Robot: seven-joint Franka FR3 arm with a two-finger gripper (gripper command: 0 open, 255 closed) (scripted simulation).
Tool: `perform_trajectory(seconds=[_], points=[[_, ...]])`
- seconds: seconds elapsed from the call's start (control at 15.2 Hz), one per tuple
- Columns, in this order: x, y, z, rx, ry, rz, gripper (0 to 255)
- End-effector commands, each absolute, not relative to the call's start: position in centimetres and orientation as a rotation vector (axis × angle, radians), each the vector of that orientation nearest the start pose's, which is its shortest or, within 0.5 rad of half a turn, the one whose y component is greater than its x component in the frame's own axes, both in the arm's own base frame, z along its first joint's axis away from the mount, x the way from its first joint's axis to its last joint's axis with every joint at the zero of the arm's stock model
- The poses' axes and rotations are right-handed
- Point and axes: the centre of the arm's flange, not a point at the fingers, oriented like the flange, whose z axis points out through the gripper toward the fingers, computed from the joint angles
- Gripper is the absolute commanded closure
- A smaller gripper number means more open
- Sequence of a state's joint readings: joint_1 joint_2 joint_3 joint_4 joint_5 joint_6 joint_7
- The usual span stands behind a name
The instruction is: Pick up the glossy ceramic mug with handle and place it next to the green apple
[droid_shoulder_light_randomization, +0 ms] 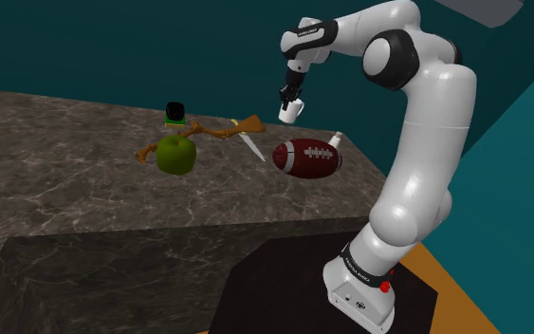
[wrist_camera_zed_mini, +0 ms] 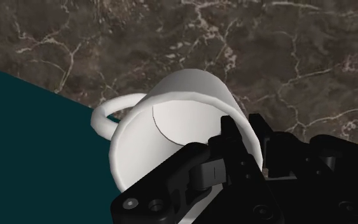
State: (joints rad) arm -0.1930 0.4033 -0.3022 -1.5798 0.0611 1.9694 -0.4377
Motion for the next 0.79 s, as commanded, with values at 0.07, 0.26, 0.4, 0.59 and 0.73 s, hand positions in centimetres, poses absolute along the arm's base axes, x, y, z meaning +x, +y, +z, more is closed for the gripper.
perform_trajectory(seconds=[0.07, 0.26, 0.4, 0.59, 0.73], points=[[60.3, -29.3, 43.1, -3.196, 0.093, 0.037, 255], [60.3, -29.3, 44.7, -3.196, 0.093, 0.037, 255], [60.3, -29.3, 45.7, -3.196, 0.093, 0.037, 255], [60.3, -29.3, 47.3, -3.196, 0.093, 0.037, 255], [60.3, -29.3, 48.4, -3.196, 0.093, 0.037, 255]])
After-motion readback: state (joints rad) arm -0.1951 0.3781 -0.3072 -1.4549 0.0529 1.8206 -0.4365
